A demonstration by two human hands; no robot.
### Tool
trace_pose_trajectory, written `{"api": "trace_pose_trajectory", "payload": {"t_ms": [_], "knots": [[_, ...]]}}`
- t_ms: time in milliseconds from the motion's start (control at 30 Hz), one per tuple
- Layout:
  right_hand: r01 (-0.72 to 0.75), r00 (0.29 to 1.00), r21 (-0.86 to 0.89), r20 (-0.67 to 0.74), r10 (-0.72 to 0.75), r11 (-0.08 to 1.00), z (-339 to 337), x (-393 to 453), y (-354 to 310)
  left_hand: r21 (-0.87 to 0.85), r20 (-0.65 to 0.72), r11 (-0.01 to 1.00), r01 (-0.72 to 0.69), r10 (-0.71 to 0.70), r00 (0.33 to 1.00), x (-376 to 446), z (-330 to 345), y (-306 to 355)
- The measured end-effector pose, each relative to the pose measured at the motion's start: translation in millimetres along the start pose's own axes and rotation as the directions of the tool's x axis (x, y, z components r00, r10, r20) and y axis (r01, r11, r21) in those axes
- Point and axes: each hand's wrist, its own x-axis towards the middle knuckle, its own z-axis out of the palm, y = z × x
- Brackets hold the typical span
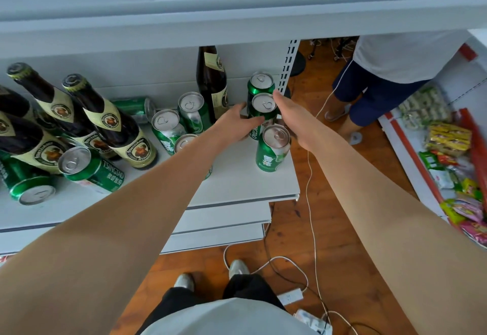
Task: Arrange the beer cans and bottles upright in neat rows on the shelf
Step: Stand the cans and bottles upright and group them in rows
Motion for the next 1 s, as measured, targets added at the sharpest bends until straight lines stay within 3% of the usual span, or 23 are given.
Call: {"api": "trace_pose_trajectory", "payload": {"t_ms": [67,133,267,367,467,700,867,1000], "knots": [[0.053,0.995,-0.165,-0.070,-0.066,0.985,-1.5,-11.4,2.9,0.180,-0.003,0.982,-0.050,0.051,0.999,-11.9,-5.3,9.3],[0.113,0.970,-0.324,-0.170,-0.175,0.939,0.6,-28.7,12.9,0.350,-0.084,0.921,-0.169,0.211,0.974,-30.6,-17.8,17.3],[0.174,0.925,-0.517,-0.206,-0.319,0.838,21.4,-54.5,36.7,0.492,-0.184,0.787,-0.373,0.512,0.839,-79.1,-58.1,2.2],[0.187,0.902,-0.636,-0.190,-0.387,0.749,32.4,-51.6,42.8,0.633,-0.187,0.722,-0.280,0.493,0.849,-102.9,-79.3,-35.9],[0.212,0.902,-0.569,-0.199,-0.383,0.795,43.6,-55.4,37.0,0.727,-0.085,0.637,-0.257,0.455,0.886,-115.8,-82.7,-68.0],[0.267,0.912,-0.532,-0.131,-0.389,0.804,81.9,-74.3,25.5,0.572,-0.099,0.756,-0.318,0.448,0.888,-118.1,-86.2,-87.1],[0.176,0.937,-0.477,-0.186,-0.295,0.861,98.6,-76.4,15.6,0.566,-0.173,0.789,-0.237,0.396,0.902,-127.1,-97.1,-97.8],[0.220,0.932,-0.454,-0.162,-0.323,0.863,112.5,-75.5,9.9,0.556,-0.235,0.808,-0.194,0.377,0.896,-128.3,-100.5,-102.9]]}}
